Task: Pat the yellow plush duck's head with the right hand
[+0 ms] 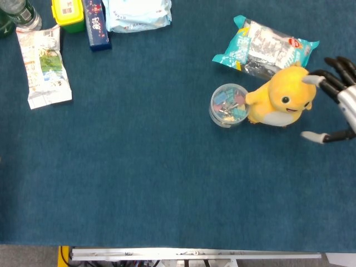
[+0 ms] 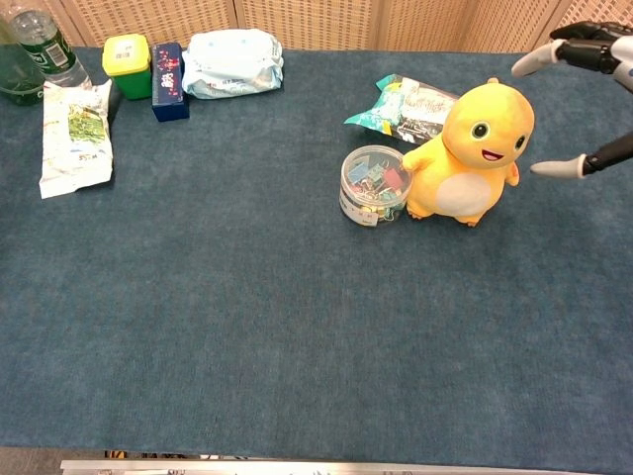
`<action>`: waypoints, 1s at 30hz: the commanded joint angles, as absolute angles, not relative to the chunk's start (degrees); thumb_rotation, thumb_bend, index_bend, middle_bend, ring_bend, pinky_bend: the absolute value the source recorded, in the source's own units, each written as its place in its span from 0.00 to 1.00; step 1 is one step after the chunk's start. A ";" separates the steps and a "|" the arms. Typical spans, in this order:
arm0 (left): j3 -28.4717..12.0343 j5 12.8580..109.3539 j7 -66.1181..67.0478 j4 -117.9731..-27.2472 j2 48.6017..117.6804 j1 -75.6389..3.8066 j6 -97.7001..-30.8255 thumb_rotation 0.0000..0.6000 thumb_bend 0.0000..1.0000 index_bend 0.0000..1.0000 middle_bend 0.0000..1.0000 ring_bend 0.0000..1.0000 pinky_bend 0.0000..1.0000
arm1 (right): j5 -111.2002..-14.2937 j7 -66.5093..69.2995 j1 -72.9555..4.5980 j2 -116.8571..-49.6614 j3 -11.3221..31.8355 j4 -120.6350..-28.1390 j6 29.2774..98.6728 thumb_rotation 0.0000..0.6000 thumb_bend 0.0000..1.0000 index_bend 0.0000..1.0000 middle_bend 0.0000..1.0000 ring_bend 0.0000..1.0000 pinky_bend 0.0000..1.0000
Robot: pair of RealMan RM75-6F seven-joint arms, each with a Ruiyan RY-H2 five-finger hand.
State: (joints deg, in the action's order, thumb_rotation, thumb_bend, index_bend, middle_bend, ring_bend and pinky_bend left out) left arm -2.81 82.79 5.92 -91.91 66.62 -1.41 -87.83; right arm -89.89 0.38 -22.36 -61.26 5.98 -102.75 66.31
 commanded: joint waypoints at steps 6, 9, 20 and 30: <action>-2.80 82.55 5.58 -91.43 66.78 -1.39 -87.52 1.00 0.12 0.13 0.08 0.09 0.04 | -88.00 0.19 -25.27 -64.48 7.62 -101.80 64.28 0.11 0.00 0.23 0.21 0.00 0.00; -2.83 82.42 5.46 -91.23 66.90 -1.49 -87.25 1.00 0.12 0.13 0.08 0.09 0.04 | -86.43 -0.89 -26.58 -66.08 8.16 -101.23 62.79 0.00 0.00 0.23 0.17 0.00 0.00; -2.81 82.39 5.62 -91.10 67.08 -1.60 -86.95 1.00 0.12 0.13 0.08 0.09 0.04 | -83.90 -5.53 -30.78 -70.29 8.22 -96.60 58.33 0.00 0.00 0.10 0.09 0.00 0.00; -2.91 81.95 5.71 -91.16 66.93 -1.45 -86.93 1.00 0.12 0.13 0.08 0.09 0.04 | -82.28 -4.35 -33.26 -74.97 8.46 -90.19 56.66 0.00 0.00 0.09 0.08 0.00 0.00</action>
State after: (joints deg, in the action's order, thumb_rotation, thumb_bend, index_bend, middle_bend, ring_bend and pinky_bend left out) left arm -2.91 81.96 5.71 -91.16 66.93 -1.46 -86.94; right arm -82.57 -4.62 -32.90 -74.55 8.46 -90.66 57.02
